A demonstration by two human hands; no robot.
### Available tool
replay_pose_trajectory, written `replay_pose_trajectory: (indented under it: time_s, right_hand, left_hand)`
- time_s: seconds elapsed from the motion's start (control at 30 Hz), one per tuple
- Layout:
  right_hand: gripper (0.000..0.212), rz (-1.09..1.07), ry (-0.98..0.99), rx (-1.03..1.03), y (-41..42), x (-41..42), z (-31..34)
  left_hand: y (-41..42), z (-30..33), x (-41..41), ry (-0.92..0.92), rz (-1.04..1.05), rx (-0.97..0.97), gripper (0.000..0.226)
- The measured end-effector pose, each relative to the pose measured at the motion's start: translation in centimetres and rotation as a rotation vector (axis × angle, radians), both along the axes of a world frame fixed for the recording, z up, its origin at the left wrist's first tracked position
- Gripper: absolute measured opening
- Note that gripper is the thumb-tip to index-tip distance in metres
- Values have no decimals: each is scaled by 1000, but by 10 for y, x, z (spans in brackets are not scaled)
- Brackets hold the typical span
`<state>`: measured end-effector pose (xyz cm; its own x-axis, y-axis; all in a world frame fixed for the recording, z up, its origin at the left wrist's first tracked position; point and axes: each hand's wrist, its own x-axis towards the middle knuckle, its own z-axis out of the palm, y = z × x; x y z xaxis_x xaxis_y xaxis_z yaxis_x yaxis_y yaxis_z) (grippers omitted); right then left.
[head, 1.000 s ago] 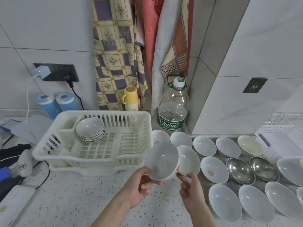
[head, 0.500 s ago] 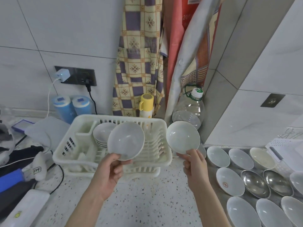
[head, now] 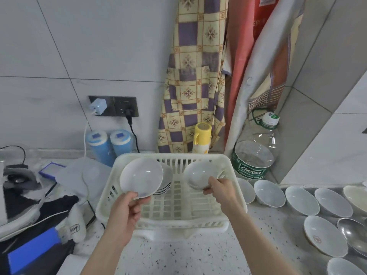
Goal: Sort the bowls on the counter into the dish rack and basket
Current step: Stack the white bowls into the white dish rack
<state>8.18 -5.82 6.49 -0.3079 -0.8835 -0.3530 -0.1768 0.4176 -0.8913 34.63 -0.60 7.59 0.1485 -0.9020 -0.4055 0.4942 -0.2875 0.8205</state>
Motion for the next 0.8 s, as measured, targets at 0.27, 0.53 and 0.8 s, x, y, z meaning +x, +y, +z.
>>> replay_pose_trajectory:
  time_s: [0.27, 0.53, 0.8]
  right_hand:
    - [15, 95, 186, 120, -32, -2, -30]
    - [31, 127, 39, 234, -48, 6, -54]
    - [37, 244, 111, 278, -54, 8, -67]
  left_hand:
    - [-46, -6, 0, 36, -32, 37, 17]
    - [-76, -18, -7, 70, -91, 62, 20]
    - [-80, -27, -9, 62, -113, 87, 22]
